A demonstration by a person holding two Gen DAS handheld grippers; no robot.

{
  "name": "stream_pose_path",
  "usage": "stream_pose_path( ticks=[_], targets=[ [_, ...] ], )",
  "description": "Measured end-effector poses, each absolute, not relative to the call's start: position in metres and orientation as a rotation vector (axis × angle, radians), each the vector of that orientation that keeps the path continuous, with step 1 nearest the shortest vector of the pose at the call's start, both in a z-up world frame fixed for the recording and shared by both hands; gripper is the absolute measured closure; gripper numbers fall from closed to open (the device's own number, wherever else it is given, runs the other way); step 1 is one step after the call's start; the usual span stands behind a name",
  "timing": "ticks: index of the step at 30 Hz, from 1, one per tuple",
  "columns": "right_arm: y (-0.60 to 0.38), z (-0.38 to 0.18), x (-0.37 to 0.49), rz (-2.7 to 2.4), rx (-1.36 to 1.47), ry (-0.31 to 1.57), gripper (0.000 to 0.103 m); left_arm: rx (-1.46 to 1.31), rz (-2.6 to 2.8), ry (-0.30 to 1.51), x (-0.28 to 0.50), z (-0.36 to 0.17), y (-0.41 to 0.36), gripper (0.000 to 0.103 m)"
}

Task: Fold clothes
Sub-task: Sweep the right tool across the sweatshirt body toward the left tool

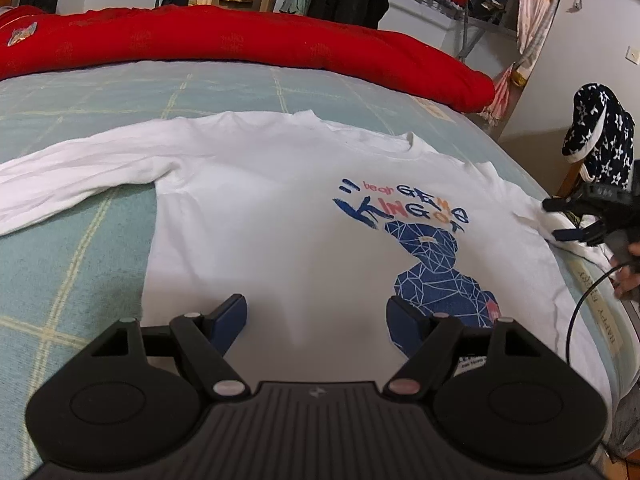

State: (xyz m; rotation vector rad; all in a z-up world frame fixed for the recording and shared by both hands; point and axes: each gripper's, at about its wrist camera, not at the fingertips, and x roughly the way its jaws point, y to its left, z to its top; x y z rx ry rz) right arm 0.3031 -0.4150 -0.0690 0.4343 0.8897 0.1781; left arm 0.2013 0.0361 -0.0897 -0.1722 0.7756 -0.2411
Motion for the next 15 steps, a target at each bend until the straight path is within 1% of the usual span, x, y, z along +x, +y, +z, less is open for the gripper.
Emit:
stream_pose_path(
  ticks=[3,6,11,13,15],
  targets=[
    [-0.409,-0.052,0.299,0.194,0.454,0.851,0.001,-0.170,-0.241,0.762,0.201,-0.085,0.037,0.026],
    [-0.382,-0.047,0.308,0.325,0.467,0.840,0.000,-0.177,-0.256,0.750,0.200,-0.082,0.034,0.026],
    [-0.347,-0.072,0.324,0.370,0.429,0.939,0.000,-0.169,-0.275,0.792,0.201,-0.094,0.033,0.026],
    [-0.346,-0.077,0.317,0.354,0.400,0.931,0.001,-0.165,-0.292,0.793,0.198,-0.098,0.036,0.025],
    [-0.340,-0.068,0.302,0.331,0.330,0.905,0.001,-0.159,-0.313,0.803,0.196,-0.094,0.039,0.025]
  ],
)
